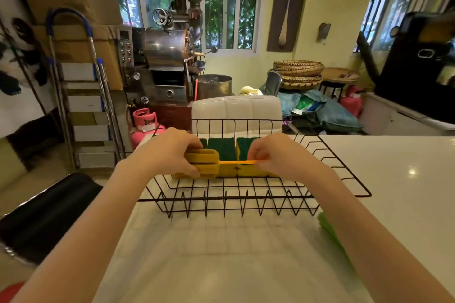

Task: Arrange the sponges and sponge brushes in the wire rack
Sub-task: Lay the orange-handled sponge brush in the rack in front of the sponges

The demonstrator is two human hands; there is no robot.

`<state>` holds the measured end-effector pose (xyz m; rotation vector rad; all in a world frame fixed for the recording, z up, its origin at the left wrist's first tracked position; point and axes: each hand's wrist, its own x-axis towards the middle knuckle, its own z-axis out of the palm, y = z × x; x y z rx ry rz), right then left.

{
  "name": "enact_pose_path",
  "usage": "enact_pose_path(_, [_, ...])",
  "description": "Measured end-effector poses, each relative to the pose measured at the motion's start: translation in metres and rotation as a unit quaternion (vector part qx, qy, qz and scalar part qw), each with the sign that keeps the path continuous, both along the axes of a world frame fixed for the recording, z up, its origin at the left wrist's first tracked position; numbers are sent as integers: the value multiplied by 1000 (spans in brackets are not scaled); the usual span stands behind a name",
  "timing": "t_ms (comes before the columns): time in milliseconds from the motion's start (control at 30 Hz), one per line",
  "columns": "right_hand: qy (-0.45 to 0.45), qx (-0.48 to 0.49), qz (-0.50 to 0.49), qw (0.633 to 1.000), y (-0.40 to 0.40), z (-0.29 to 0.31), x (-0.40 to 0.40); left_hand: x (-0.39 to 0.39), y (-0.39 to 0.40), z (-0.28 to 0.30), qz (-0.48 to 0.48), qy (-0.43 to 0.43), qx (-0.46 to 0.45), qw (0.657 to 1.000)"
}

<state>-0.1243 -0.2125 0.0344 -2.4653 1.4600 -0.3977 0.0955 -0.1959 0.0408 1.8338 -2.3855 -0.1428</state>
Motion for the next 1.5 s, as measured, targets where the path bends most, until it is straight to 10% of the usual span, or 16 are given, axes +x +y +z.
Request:
enact_pose_path(967, [119,133,43,983,4,-15,12,-17,1,-17,49,-190,44,980])
enact_pose_path(1500, [-26,-12,-39,999,106,12,-86,-100,81,8,-168,24,-106,980])
